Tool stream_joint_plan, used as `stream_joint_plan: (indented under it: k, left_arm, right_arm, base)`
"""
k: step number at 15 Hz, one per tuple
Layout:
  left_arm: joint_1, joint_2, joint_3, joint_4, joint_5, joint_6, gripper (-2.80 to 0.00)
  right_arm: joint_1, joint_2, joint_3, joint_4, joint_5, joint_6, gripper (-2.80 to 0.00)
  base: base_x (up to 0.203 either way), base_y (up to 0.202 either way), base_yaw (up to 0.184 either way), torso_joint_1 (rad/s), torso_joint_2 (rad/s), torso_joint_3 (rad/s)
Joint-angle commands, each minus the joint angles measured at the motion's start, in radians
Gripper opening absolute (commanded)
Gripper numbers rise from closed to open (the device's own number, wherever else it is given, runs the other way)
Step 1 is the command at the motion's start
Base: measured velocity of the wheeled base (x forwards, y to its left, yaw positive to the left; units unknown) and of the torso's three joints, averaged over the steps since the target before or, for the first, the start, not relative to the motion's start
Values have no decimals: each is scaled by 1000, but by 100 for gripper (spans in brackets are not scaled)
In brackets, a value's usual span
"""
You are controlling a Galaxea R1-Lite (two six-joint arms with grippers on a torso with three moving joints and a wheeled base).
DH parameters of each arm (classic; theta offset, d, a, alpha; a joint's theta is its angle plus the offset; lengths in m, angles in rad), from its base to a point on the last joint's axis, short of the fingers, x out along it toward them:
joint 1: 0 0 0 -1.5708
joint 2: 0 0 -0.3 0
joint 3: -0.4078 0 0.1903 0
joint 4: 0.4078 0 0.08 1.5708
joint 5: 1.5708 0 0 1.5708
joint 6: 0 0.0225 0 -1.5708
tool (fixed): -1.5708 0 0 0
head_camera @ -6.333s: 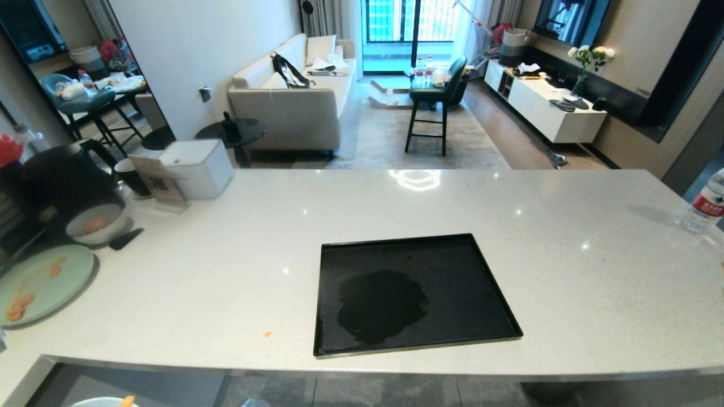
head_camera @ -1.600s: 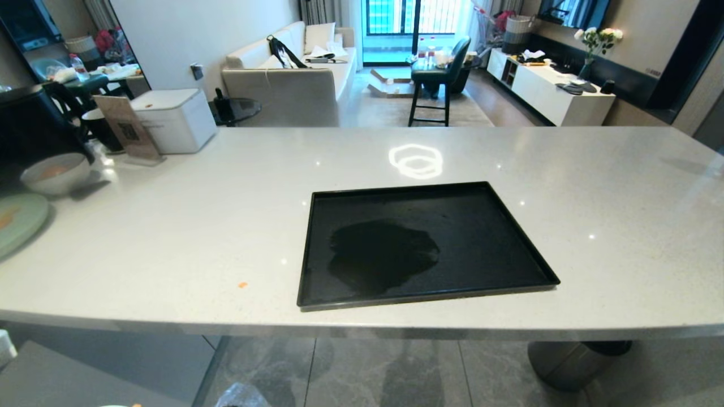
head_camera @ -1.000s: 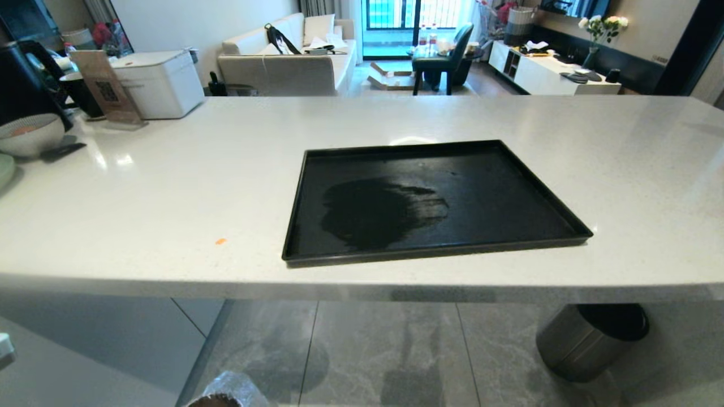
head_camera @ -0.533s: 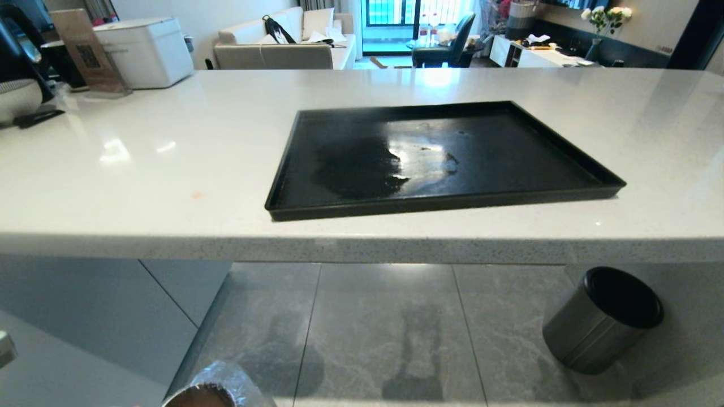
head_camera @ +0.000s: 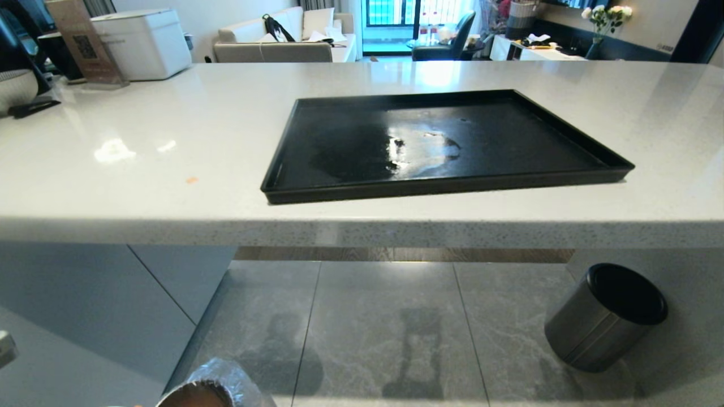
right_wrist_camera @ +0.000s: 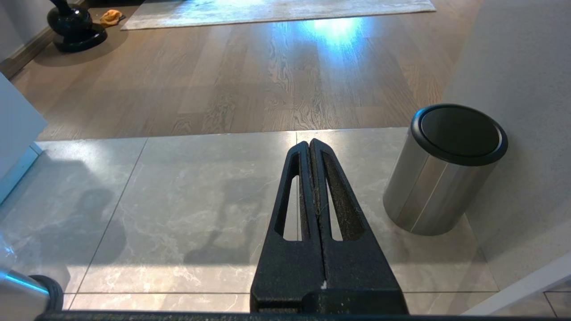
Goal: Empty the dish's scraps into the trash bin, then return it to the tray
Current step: Move the bowl over the trash can
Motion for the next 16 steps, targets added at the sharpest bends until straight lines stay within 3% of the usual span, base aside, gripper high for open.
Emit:
stream_joint_plan:
  k: [1,5,16]
  left_arm:
    - [1,0,-2,6,2,-12,-280]
    - [-11,0,-7,6,5,-56,-280]
    - [-11,-6,-17,6,5,-55,-280]
  right_arm:
    - [0,0,-1,0,0,0,-280]
    - [0,0,-1,0,0,0,-280]
    - [0,0,-1,-1,0,0,-280]
  base:
    - [0,0,0,0,0,0]
    - [0,0,0,20,78,90]
    - [0,0,0,0,2,2]
